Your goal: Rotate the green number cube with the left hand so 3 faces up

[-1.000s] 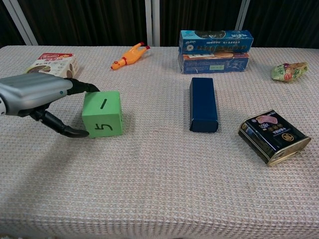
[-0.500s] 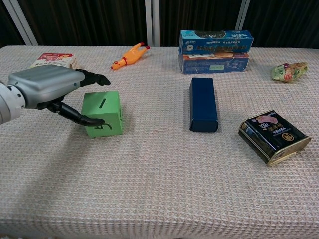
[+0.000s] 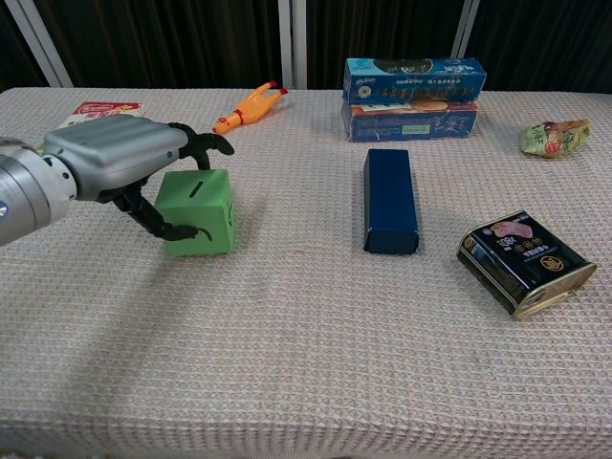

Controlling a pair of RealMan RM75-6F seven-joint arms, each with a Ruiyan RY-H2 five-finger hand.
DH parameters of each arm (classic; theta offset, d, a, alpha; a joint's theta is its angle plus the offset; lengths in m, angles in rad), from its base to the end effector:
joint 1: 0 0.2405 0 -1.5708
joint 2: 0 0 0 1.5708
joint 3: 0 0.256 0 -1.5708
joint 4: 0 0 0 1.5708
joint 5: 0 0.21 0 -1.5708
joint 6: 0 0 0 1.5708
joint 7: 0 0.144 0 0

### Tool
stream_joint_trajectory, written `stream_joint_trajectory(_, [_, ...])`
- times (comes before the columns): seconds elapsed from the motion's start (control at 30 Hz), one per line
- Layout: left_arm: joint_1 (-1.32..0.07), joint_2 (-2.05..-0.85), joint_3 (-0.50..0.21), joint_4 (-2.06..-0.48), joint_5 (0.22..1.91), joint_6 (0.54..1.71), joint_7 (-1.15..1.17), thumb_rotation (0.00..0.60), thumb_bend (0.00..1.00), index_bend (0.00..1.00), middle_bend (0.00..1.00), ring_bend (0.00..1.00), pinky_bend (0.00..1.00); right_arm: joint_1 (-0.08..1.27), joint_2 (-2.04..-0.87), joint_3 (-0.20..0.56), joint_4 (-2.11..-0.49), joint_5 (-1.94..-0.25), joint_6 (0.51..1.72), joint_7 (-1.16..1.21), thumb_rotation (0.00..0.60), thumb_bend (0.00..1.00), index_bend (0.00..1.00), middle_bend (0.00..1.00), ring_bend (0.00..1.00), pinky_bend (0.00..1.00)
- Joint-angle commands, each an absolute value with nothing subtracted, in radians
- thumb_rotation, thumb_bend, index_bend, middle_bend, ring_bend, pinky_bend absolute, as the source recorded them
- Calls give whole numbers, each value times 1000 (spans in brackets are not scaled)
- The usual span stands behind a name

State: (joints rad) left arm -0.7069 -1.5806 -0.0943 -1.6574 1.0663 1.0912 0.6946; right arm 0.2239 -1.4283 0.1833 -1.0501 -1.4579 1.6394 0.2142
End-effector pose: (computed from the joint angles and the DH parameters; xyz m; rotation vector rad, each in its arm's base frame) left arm -0.1318 0.2937 -0.0313 -1.9613 -0.7719 -0.8044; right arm -0.3378 -0.2518 0.1576 1.2100 -0.6035 1.1366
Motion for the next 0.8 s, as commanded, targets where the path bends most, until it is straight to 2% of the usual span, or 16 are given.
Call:
stream_joint_trajectory(0.03, [-707, -1567, -97, -1685, 1079, 1098, 686, 600, 300, 109, 338, 82, 176, 223, -1430, 185, -1045, -1458, 1634, 217, 600, 477, 0, 0, 0, 0])
stream_joint_trajectory(0.17, [-695, -1548, -102, -1725, 1151, 1107, 582, 600, 309, 144, 421, 97, 177, 223, -1435, 185, -1039, -1460, 1629, 221, 600, 477, 0, 0, 0, 0])
stream_joint_trajectory(0.3, [-675, -1537, -99, -1702, 1278, 1105, 346, 600, 309, 162, 464, 118, 177, 221, -1439, 182, -1038, -1464, 1623, 221, 600, 477, 0, 0, 0, 0])
stream_joint_trajectory(0.4, [-652, -1548, -94, -1637, 1354, 1109, 96, 600, 309, 166, 468, 120, 177, 220, -1439, 182, -1043, -1467, 1624, 221, 600, 477, 0, 0, 0, 0])
stream_joint_trajectory(0.57, [-607, -1627, -77, -1446, 1411, 1162, -147, 600, 309, 170, 479, 122, 177, 216, -1433, 182, -1060, -1472, 1624, 218, 600, 477, 0, 0, 0, 0])
stream_joint_trajectory(0.8, [-570, -1697, -56, -1296, 1453, 1172, -479, 600, 312, 155, 528, 161, 178, 221, -1422, 179, -1091, -1472, 1596, 204, 600, 477, 0, 0, 0, 0])
